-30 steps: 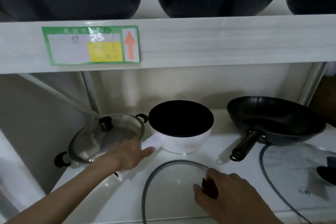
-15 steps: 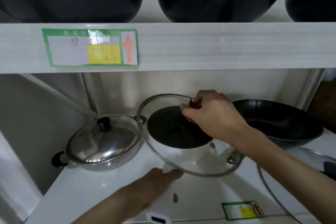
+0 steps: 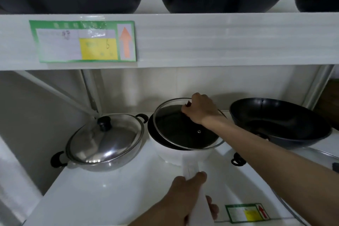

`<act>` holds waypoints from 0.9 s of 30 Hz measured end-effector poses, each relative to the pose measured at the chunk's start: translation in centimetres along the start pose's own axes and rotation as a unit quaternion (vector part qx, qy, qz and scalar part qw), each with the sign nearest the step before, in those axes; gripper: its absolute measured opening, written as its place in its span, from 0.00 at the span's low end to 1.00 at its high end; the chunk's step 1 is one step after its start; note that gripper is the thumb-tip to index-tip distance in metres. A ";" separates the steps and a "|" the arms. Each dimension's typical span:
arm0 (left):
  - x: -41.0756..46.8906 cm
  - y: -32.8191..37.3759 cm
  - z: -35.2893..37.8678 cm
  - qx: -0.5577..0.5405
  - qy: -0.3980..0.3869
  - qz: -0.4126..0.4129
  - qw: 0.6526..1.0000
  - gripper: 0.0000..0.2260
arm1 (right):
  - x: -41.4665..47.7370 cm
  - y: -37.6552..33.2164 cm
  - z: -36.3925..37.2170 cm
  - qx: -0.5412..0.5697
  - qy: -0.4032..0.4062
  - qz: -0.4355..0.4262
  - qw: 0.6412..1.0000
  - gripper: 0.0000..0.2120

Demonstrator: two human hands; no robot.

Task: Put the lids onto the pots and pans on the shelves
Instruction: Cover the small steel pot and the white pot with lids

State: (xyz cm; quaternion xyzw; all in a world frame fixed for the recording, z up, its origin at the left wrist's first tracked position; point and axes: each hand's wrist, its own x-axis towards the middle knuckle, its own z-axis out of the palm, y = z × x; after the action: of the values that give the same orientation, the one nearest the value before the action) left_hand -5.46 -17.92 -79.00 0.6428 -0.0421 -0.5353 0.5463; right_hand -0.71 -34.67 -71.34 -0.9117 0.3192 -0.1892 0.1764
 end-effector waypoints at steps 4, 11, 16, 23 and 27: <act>0.0 -0.4 0.2 -0.002 0.010 0.009 1.000 0.20 | 0.3 -0.3 0.9 -0.015 -0.007 -0.007 1.000 0.11; 0.0 -0.6 0.1 -0.042 -0.009 0.019 0.999 0.19 | -0.1 -1.3 2.1 -0.042 0.009 -0.022 0.999 0.14; -0.5 -0.2 0.2 -0.057 -0.009 0.011 0.998 0.17 | -0.3 -2.1 2.6 -0.023 -0.002 -0.023 0.999 0.15; -0.6 -0.1 0.1 -0.024 0.027 0.031 0.999 0.27 | -1.8 -1.2 -0.2 -0.040 -0.022 -0.017 0.999 0.27; -0.7 0.4 1.5 0.183 0.243 0.168 0.938 0.39 | -3.7 0.9 -5.1 -0.101 -0.004 -0.026 0.995 0.15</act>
State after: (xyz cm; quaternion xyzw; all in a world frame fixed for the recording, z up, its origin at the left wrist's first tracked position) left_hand -6.66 -18.61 -77.95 0.8257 -0.1128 -0.2467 0.4946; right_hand -6.18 -33.98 -68.16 -0.9335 0.3123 -0.1574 0.0799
